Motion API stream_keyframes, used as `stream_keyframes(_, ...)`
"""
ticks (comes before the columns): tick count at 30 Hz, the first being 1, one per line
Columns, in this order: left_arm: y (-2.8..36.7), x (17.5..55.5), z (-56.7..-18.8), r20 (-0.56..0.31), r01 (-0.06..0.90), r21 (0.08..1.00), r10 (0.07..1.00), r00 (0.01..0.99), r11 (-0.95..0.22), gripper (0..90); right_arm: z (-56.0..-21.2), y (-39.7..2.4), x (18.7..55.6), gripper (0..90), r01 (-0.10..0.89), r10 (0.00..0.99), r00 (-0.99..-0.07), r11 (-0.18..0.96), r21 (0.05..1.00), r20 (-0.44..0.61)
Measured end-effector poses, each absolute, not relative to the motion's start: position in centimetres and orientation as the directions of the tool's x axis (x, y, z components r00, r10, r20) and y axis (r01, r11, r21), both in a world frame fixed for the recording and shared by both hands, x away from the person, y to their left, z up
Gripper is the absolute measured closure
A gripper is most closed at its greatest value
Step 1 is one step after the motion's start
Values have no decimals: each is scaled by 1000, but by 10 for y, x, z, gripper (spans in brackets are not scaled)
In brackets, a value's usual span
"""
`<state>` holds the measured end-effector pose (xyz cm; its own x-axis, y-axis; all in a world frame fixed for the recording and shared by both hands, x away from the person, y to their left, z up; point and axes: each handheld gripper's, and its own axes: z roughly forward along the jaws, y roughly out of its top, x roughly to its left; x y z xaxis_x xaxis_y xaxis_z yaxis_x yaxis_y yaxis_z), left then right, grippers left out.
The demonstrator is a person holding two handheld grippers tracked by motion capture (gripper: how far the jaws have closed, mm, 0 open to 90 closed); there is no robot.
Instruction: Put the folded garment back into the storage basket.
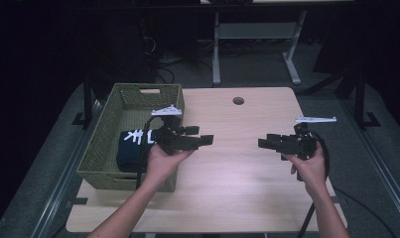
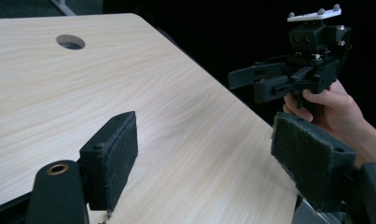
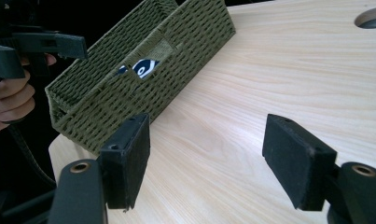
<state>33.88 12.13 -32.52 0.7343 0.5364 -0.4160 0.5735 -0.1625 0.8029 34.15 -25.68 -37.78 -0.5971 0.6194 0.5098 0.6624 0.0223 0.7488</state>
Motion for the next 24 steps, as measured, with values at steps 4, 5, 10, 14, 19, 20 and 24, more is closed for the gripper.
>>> stream_keyframes(4, 114, 336, -328, -419, 574, 801, 525, 741, -170, 214, -380, -263, 338, 309, 669, 628, -589, 25, 743, 509)
stream_keyframes(5, 112, 335, -328, -412, 571, 802, 527, 743, -178, 212, -380, -265, 337, 308, 675, 630, -583, 25, 738, 513)
stream_keyframes(10, 106, 332, -332, -412, 569, 801, 519, 749, -185, 203, -383, -272, 334, 300, 676, 641, -576, 27, 736, 506)
stream_keyframes(14, 100, 328, -336, -405, 563, 802, 513, 757, -198, 202, -386, -277, 329, 295, 675, 650, -574, 30, 737, 499)
stream_keyframes(19, 97, 324, -341, -404, 562, 802, 508, 760, -203, 202, -391, -283, 323, 293, 681, 660, -564, 31, 732, 496)
stream_keyframes(20, 96, 323, -341, -401, 560, 803, 510, 761, -204, 202, -393, -284, 321, 293, 680, 661, -564, 31, 732, 496)
stream_keyframes(24, 94, 318, -345, -399, 557, 803, 502, 767, -213, 202, -397, -287, 315, 292, 681, 659, -562, 24, 732, 501)
